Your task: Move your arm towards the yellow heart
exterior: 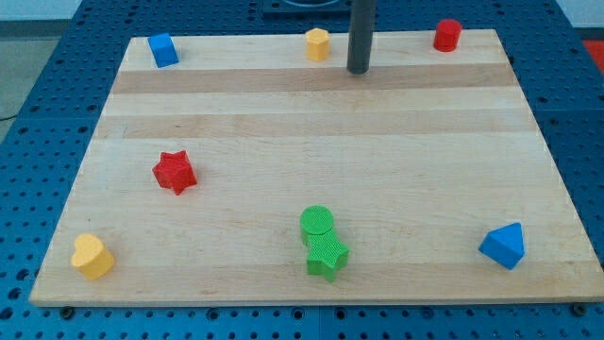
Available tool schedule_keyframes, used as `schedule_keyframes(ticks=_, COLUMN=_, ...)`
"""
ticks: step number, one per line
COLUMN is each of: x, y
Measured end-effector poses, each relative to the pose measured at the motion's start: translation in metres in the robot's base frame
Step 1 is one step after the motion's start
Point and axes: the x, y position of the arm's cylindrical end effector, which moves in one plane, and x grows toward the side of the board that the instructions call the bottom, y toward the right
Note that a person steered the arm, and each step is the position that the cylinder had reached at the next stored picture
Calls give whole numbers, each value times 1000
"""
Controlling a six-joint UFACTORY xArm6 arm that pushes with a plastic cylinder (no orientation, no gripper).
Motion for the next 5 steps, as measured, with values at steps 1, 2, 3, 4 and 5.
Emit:
schedule_keyframes(ticks=1, x=0, y=-68)
schedule_keyframes(ticks=2, x=-1, y=-142)
schedule_keyframes(ticks=3, x=1, y=-216)
schedule_keyframes(ticks=4, x=28, y=-296)
schedule_keyframes(ticks=5, x=102, y=-348)
